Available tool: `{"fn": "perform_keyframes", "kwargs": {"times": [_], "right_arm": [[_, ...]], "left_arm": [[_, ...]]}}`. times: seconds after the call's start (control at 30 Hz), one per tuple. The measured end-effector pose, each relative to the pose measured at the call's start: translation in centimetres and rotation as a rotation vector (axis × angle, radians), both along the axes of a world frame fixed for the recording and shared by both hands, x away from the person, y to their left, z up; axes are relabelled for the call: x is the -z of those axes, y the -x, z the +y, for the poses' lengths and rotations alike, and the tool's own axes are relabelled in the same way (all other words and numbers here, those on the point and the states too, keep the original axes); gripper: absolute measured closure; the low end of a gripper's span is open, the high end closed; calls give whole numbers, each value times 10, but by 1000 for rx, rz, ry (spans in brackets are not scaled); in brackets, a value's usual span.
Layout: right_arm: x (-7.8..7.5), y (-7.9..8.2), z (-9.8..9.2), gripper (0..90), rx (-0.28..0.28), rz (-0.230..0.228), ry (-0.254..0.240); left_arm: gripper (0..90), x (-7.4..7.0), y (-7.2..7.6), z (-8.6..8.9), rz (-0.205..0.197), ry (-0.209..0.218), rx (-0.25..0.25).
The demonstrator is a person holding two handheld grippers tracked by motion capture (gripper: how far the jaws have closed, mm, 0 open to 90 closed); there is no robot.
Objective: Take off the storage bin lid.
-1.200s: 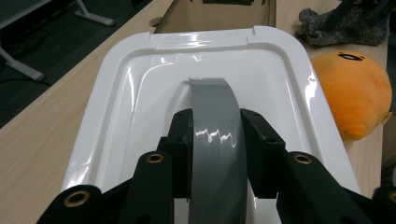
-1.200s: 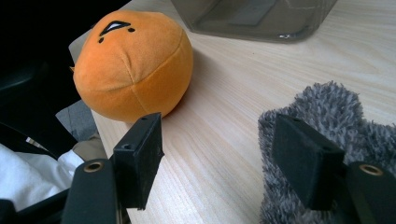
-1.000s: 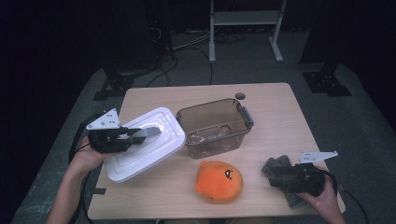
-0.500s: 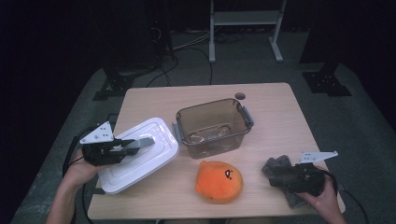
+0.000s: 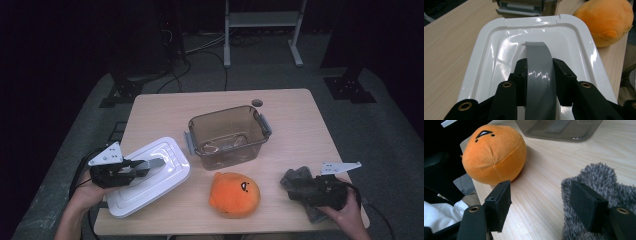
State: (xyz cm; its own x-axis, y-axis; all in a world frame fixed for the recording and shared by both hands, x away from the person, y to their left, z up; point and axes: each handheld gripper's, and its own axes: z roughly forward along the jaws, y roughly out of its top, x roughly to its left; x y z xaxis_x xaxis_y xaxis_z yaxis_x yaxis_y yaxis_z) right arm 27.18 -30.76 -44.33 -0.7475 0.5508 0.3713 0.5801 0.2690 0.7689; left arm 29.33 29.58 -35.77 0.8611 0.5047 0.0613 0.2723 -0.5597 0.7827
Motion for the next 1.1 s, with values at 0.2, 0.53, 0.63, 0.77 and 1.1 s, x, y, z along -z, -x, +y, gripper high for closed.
{"fn": "perform_keyframes", "kwargs": {"times": [0.2, 0.53, 0.63, 0.77, 1.1], "right_arm": [[1, 0, 0, 327, -1, 0, 0], [1, 0, 0, 327, -2, 4, -1], [1, -1, 0, 327, -3, 6, -1], [2, -1, 0, 327, -4, 7, -4], [2, -1, 1, 327, -8, 8, 0]], "left_arm": [[664, 14, -1, -2, 16, 3, 1], [663, 35, -5, -8, 47, -14, 5], [664, 43, -7, -9, 57, -7, 2], [663, 51, -9, -12, 71, -16, 3], [663, 65, -14, -17, 104, -30, 4]]}}
